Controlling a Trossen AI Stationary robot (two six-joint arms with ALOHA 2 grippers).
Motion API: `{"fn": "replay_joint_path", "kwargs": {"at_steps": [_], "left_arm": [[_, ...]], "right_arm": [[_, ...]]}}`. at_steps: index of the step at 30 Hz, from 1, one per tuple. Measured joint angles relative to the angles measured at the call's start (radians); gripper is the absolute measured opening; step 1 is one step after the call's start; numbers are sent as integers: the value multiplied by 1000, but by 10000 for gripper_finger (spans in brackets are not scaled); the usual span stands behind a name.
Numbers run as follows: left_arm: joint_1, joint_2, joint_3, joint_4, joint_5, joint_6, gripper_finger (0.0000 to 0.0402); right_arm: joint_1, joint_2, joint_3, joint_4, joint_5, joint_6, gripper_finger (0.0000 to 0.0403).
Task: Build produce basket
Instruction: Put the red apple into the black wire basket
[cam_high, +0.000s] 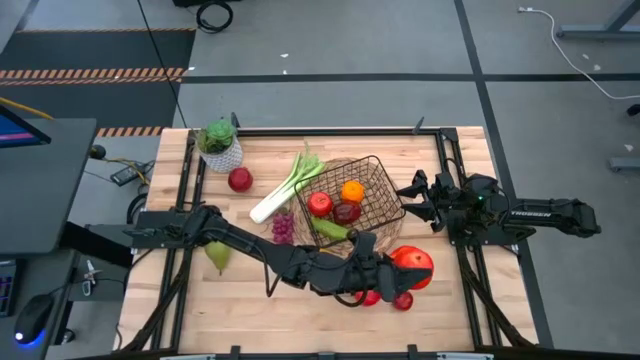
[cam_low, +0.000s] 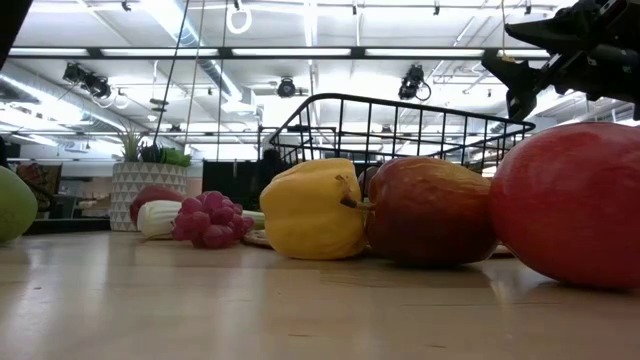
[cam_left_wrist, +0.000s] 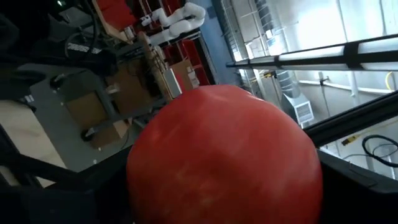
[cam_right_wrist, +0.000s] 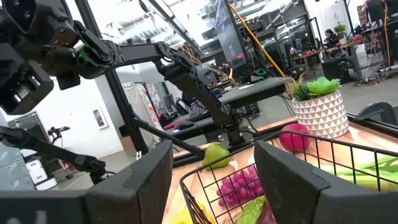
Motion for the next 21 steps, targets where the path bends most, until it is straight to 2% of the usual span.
{"fn": "replay_joint_path", "kwargs": {"at_steps": [3, 5, 8, 11, 13, 17, 21], "left_arm": [[0, 0, 0, -2, -20, 57, 353], [5, 0, 0, -21, -21, 170, 353], [15, 0, 0, -84, -17, 426, 353], [25, 0, 0, -207, -16, 736, 353], [26, 0, 0, -297, -16, 890, 353], [41, 0, 0, -438, -11, 996, 353], [77, 0, 0, -562, -15, 994, 353]], "right_arm": [[0, 0, 0, 0, 0, 0, 231], [0, 0, 0, 0, 0, 0, 231], [0, 0, 0, 0, 0, 0, 231], [0, 0, 0, 0, 0, 0, 231], [0, 0, 0, 0, 0, 0, 231], [0, 0, 0, 0, 0, 0, 231], [0, 0, 0, 0, 0, 0, 231]]}}
